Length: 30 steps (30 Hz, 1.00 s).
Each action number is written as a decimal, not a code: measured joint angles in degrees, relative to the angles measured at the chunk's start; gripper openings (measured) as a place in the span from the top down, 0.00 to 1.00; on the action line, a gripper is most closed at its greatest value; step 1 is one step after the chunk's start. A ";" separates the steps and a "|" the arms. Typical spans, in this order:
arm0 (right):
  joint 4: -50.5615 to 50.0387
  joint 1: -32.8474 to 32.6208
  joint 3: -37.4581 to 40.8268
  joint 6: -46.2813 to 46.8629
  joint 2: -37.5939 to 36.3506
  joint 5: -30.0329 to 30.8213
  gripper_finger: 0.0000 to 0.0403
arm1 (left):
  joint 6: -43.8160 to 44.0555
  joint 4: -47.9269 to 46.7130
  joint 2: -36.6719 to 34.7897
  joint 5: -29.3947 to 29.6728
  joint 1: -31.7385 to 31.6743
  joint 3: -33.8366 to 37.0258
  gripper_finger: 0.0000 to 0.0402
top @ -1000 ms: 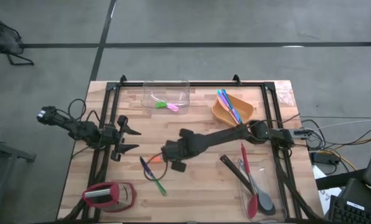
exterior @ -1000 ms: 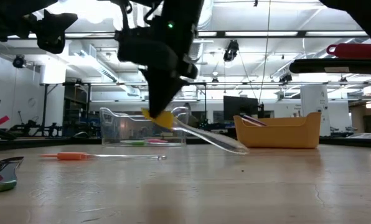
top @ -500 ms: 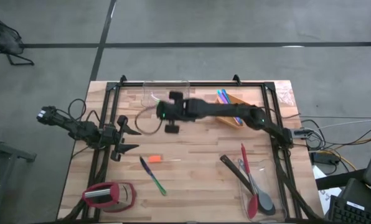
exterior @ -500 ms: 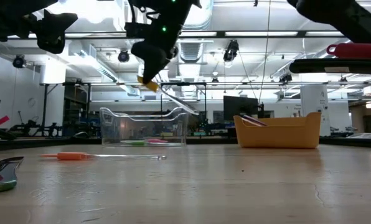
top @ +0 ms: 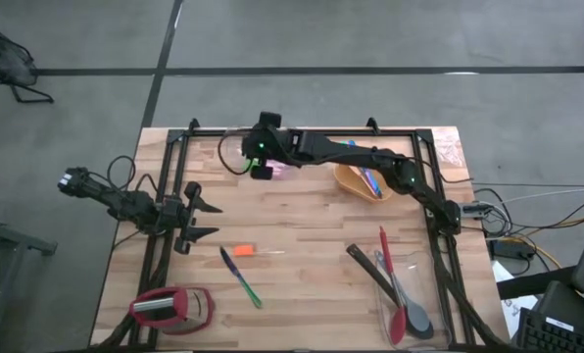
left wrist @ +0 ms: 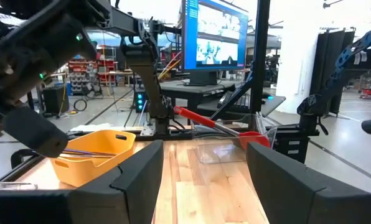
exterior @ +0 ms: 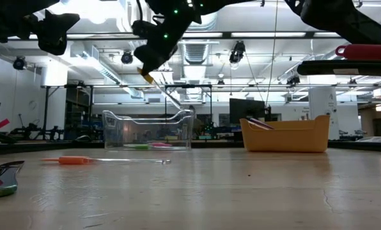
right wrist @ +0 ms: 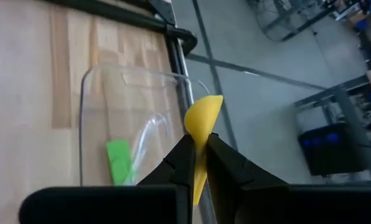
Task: Pick & Place Kitchen Items
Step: Put the yellow spatula into the top transparent bin, then put the orange spatula into the top transparent bin
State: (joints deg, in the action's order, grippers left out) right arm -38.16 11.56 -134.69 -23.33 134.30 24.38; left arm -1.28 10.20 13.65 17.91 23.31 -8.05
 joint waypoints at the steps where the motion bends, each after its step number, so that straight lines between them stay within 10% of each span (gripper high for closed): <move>1: 0.48 0.31 0.01 0.78 0.00 -0.71 0.94 | 0.01 0.00 0.00 0.00 0.01 0.00 0.41; 30: 1.11 4.10 1.11 10.84 4.59 -3.41 0.78 | 0.01 -0.02 0.00 0.02 0.01 0.00 0.41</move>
State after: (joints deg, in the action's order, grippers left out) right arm -37.05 15.66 -133.58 -12.49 138.89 20.97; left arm -1.27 10.17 13.65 17.93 23.32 -8.05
